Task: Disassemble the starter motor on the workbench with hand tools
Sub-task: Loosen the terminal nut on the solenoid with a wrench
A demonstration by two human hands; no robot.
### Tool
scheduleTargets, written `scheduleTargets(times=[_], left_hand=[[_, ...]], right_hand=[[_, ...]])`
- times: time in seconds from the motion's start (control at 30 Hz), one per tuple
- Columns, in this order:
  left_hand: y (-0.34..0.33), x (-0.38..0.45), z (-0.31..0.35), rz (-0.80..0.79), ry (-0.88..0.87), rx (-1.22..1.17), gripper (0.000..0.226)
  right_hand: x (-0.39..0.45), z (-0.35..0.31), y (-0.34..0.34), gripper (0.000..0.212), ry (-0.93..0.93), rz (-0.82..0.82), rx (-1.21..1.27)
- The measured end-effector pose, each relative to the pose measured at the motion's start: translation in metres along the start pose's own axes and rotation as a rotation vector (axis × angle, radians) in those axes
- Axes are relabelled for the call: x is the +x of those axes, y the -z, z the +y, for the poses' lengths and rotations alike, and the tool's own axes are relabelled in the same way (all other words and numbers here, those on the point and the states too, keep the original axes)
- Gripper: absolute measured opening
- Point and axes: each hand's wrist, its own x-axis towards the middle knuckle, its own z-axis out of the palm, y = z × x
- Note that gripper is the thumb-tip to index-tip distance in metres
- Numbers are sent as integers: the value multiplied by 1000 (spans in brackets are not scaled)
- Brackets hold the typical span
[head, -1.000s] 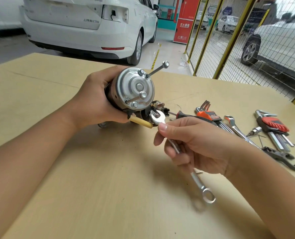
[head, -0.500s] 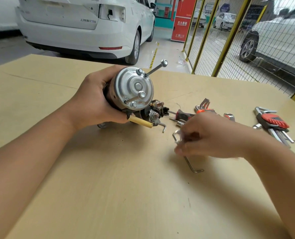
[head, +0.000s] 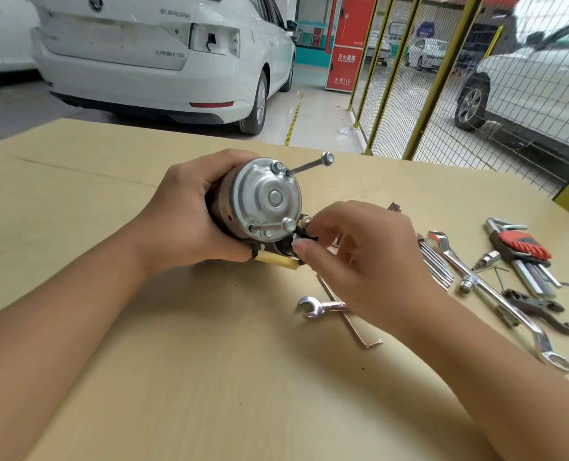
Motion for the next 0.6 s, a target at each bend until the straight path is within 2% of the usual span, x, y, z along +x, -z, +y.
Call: scheduleTargets(times=[0.27, 0.37, 0.4, 0.47, 0.57, 0.6], left_hand=[[-1, 3, 5, 44, 45, 10, 87], [-2, 3, 8, 39, 59, 4, 85], [-2, 3, 9, 39, 64, -4, 83], [-2, 3, 9, 41, 68, -9, 82], [-2, 2, 8, 33, 71, -6, 83], [-2, 2, 8, 31, 71, -8, 84]], right_hand=[[0, -12, -1, 21, 46, -33, -212], [1, -16, 1, 10, 68, -94, -316], [1, -17, 2, 12, 82, -103, -346], [-1, -16, 3, 23, 119, -112, -334], [-3, -16, 3, 12, 94, -36, -204], [-2, -16, 2, 15, 53, 4, -196]])
